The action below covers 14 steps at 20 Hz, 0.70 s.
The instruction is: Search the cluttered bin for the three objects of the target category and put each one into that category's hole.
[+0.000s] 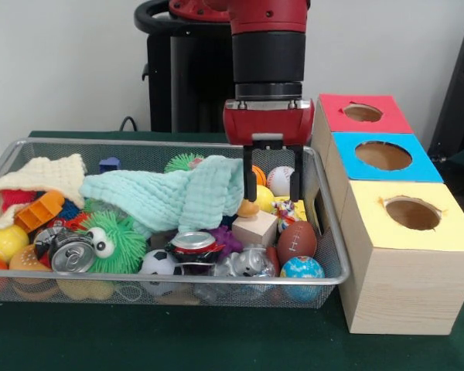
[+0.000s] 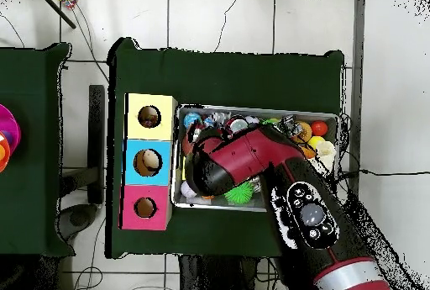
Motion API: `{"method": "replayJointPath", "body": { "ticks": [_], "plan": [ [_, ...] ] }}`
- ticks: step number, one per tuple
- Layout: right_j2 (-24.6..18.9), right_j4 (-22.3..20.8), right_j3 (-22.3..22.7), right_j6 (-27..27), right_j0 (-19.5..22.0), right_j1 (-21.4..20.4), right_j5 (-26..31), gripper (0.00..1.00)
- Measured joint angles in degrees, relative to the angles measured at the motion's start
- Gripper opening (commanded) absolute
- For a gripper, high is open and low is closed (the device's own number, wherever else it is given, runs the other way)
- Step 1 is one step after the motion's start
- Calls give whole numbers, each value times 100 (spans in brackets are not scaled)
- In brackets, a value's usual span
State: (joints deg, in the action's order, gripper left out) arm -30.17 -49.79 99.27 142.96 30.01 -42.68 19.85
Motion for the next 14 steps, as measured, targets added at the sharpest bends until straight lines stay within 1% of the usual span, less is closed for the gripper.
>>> {"method": "replayJointPath", "body": {
  "ticks": [3,6,7,8,11,14],
  "plan": [
    [-5,-1,-44,0,84,11,6,100],
    [-5,0,-89,0,168,-22,130,100],
    [-5,5,-107,0,199,-48,230,100],
    [-4,33,-135,-1,267,-123,495,100],
    [-5,105,-155,-42,368,-284,997,100],
    [-29,170,-160,-115,446,-400,1337,100]
  ]
}}
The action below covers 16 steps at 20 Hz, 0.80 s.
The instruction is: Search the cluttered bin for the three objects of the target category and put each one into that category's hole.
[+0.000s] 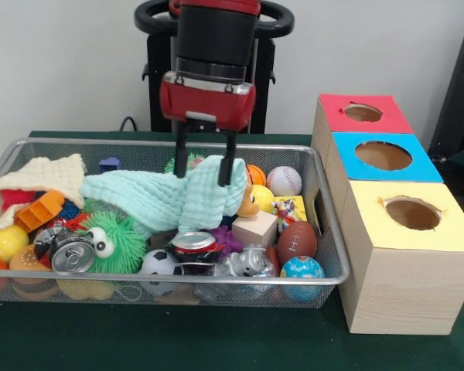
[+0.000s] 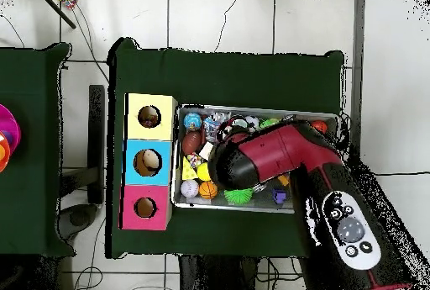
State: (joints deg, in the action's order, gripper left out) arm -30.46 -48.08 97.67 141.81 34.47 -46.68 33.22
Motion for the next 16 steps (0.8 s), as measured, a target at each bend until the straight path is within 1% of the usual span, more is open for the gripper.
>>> {"method": "replayJointPath", "body": {
  "ticks": [3,8,13,16],
  "plan": [
    [-65,106,1,-109,130,-95,195,100],
    [-117,217,17,-179,271,-171,202,100],
    [-178,242,75,-180,392,-89,205,100],
    [-257,246,148,-187,495,34,204,100]
  ]
}}
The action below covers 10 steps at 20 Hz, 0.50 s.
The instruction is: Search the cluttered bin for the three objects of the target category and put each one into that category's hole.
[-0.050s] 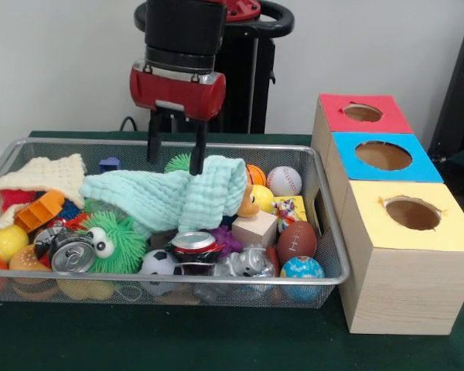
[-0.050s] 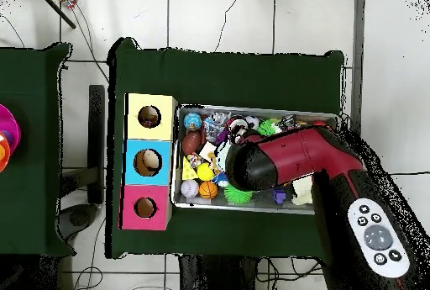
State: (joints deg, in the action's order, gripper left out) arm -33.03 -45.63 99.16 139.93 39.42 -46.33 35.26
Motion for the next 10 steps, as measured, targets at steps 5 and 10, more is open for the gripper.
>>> {"method": "replayJointPath", "body": {
  "ticks": [5,10],
  "plan": [
    [-126,-1,162,-47,157,218,0,100],
    [-127,-11,349,-132,173,309,51,100]
  ]
}}
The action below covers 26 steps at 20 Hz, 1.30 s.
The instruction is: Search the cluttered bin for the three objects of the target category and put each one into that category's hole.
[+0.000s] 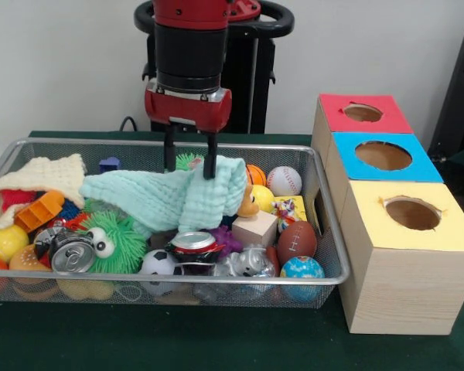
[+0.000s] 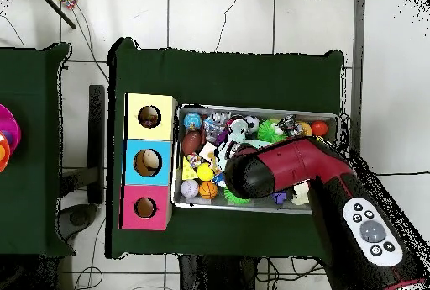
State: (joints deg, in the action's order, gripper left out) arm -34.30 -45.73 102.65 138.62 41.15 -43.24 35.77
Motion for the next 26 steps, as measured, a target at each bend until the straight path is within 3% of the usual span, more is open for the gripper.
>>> {"method": "replayJointPath", "body": {
  "ticks": [17,26],
  "plan": [
    [52,-227,242,-324,-85,38,572,100],
    [90,-415,42,-324,-418,635,580,100]
  ]
}}
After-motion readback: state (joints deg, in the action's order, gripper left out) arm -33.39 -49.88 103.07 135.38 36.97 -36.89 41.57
